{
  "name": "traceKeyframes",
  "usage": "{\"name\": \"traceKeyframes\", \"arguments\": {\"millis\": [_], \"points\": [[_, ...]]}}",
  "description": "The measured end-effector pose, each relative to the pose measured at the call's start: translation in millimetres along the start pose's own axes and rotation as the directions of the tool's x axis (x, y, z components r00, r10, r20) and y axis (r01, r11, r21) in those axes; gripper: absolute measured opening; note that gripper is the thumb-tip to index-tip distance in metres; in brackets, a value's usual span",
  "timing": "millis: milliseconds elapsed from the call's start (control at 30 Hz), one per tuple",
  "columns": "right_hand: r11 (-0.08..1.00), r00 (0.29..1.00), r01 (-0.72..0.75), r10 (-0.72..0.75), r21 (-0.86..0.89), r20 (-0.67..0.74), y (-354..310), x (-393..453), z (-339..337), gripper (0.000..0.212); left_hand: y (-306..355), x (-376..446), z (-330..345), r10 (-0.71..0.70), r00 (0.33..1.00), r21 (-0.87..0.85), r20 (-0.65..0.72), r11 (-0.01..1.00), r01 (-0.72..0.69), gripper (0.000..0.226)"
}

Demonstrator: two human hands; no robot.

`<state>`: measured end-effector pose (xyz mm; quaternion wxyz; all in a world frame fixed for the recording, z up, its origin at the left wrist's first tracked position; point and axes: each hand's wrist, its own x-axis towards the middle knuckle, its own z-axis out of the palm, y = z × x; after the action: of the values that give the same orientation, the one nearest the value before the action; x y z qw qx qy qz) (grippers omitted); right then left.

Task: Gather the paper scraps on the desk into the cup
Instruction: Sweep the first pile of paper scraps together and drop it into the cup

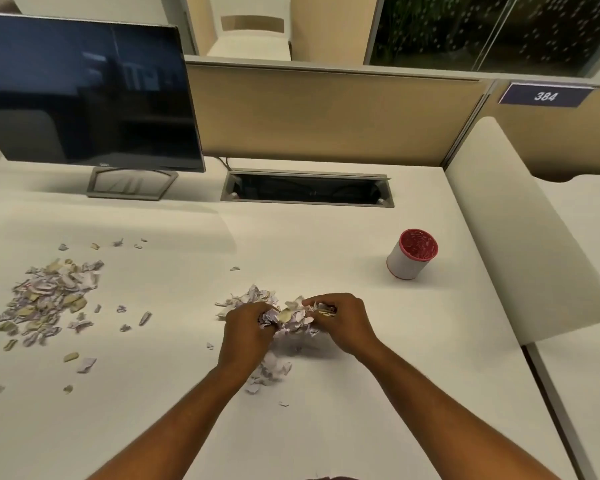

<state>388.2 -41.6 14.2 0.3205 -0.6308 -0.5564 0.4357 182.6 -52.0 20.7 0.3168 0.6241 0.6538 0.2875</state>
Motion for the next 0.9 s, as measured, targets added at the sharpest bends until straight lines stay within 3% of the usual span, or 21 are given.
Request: {"name": "traceKeyframes", "arguments": {"millis": [267, 500, 700, 900], "points": [[0.984, 0.993, -0.059, 0.076, 0.169, -0.091, 1.2, 3.6, -75.5, 0.021, 52.7, 24.7, 36.7, 0.040, 0.998, -0.097, 0.053, 0.995, -0.035, 0.021], [0.982, 0.978, -0.042, 0.078, 0.184, -0.191, -2.1, 24.5, -157.9, 0.021, 105.3, 53.0, 75.8, 0.066, 0.992, -0.250, 0.109, 0.968, -0.037, 0.028], [1.000, 0.971, -0.021, 0.024, 0.015, -0.239, 0.7, 55.9, -217.6, 0.016, 149.4, 75.3, 104.4, 0.099, 0.988, -0.296, 0.121, 0.953, -0.059, 0.029], [0.884, 0.978, -0.053, -0.047, -0.464, -0.201, 0.8, 95.6, -230.6, 0.025, 169.5, 89.8, 121.1, 0.113, 0.987, -0.228, 0.117, 0.970, -0.084, 0.027]]}}
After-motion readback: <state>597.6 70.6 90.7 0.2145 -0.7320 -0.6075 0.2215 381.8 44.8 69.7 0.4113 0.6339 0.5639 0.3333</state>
